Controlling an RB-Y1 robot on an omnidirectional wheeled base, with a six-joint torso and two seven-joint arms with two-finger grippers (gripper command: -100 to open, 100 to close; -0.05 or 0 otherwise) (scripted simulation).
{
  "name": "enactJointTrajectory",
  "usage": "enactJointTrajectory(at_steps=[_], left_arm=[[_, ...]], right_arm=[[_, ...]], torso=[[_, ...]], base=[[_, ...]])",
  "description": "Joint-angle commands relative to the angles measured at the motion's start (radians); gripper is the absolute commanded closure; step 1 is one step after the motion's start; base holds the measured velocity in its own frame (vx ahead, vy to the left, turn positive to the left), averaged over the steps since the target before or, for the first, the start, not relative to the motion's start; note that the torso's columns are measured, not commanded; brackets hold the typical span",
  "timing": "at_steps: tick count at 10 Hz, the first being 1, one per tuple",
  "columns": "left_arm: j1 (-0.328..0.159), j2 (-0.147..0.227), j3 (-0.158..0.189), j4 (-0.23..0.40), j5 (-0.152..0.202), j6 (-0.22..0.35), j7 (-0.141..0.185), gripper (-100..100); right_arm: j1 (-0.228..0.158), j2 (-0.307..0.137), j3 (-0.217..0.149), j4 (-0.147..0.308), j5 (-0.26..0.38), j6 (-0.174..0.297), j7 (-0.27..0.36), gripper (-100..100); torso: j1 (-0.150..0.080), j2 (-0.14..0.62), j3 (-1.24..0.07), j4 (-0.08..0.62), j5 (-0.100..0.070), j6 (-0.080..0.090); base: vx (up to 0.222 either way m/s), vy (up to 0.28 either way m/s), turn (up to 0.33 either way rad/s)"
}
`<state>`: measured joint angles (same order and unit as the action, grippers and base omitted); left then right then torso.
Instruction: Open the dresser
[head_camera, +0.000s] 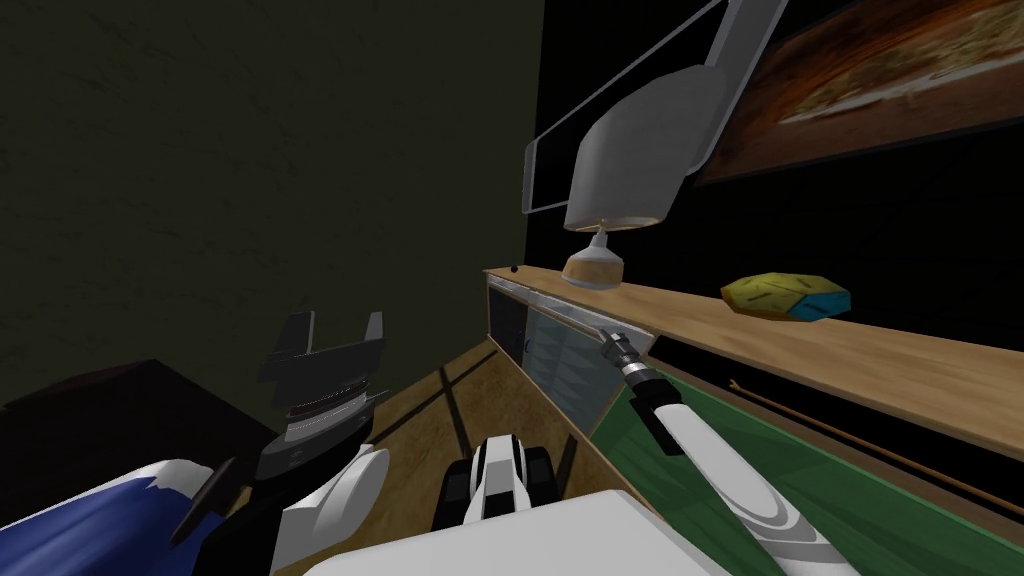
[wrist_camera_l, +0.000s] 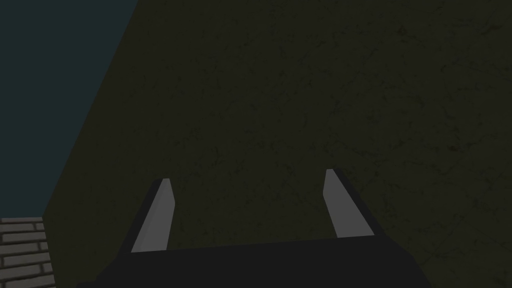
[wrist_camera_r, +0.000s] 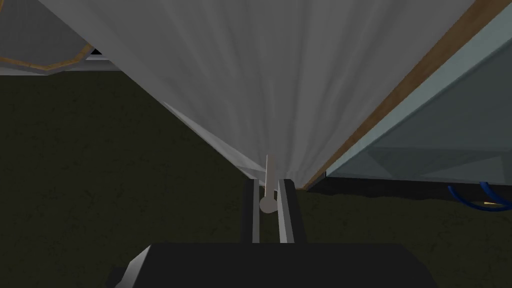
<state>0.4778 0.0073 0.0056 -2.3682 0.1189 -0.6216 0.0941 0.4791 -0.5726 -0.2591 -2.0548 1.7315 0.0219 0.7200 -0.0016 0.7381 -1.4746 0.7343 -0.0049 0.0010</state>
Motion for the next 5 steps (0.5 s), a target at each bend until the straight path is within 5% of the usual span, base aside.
enactJointTrajectory(at_steps=[1, 3, 4, 5], left_arm=[[0.0, 0.0, 0.0, 0.0, 0.0, 0.0, 0.0, 0], [0.0, 0.0, 0.0, 0.0, 0.0, 0.0, 0.0, 0], [0.0, 0.0, 0.0, 0.0, 0.0, 0.0, 0.0, 0], [0.0, 0.0, 0.0, 0.0, 0.0, 0.0, 0.0, 0]], right_arm=[[0.012, 0.004, 0.005, -0.012, 0.002, -0.014, -0.003, 100], [0.011, -0.002, 0.007, -0.018, 0.003, -0.008, -0.005, 100], [0.017, -0.028, -0.024, -0.03, -0.018, -0.037, -0.025, -100], [0.019, -0.042, -0.04, -0.036, -0.028, -0.051, -0.034, -100]], torso=[[-0.001, 0.0, 0.0, 0.0, 0.0, 0.0], [-0.003, 0.0, -0.001, 0.002, 0.001, 0.002], [-0.007, -0.003, -0.003, 0.003, 0.003, 0.001], [-0.005, -0.005, -0.005, 0.003, 0.003, 0.0]], base=[[-0.144, 0.176, -0.034], [-0.093, 0.133, -0.03], [0.016, 0.058, -0.126], [0.045, 0.058, -0.133]])
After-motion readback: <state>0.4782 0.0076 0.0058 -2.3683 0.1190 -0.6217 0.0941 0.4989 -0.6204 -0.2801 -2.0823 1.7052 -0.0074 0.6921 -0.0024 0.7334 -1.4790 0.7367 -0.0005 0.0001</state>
